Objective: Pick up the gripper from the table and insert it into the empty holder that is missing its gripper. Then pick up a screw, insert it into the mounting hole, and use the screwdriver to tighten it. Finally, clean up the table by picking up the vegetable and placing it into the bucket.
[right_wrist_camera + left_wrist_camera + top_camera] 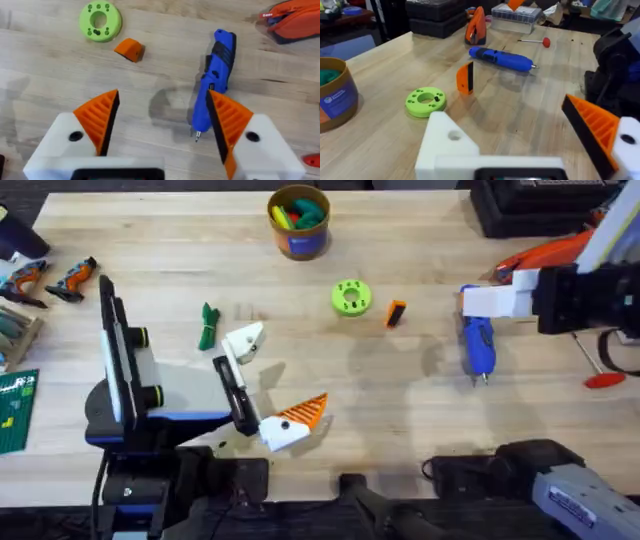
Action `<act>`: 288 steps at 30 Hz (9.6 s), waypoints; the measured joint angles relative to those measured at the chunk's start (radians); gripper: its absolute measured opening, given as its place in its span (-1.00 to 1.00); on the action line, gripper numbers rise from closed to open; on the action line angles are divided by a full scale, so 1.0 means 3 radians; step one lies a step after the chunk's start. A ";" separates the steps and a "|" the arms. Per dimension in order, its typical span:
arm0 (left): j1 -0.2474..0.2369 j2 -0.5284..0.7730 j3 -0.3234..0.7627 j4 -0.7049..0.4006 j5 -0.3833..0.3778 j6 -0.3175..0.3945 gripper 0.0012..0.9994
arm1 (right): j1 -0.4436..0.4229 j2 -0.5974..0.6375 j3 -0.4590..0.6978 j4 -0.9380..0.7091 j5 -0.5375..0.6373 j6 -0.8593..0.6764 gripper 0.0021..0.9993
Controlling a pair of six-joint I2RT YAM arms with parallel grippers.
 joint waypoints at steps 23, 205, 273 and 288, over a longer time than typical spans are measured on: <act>0.0000 -0.0001 0.0000 0.0000 -0.0003 -0.0104 0.97 | 0.0000 0.0000 0.0000 0.0000 0.0000 -0.0001 0.98; 0.0000 -0.0001 0.0000 0.0000 -0.0003 -0.0058 0.97 | 0.1115 0.2921 0.1013 0.0040 0.0538 0.2368 -0.97; 0.0000 -0.0001 0.0000 0.0000 -0.0003 -0.0057 0.97 | 0.0338 0.0711 -0.2117 0.5223 -0.3915 0.3023 -0.98; 0.0000 -0.0001 0.0000 0.0000 -0.0003 -0.0057 0.97 | 0.0435 0.1814 -0.2118 0.6578 -0.4354 0.3687 -0.98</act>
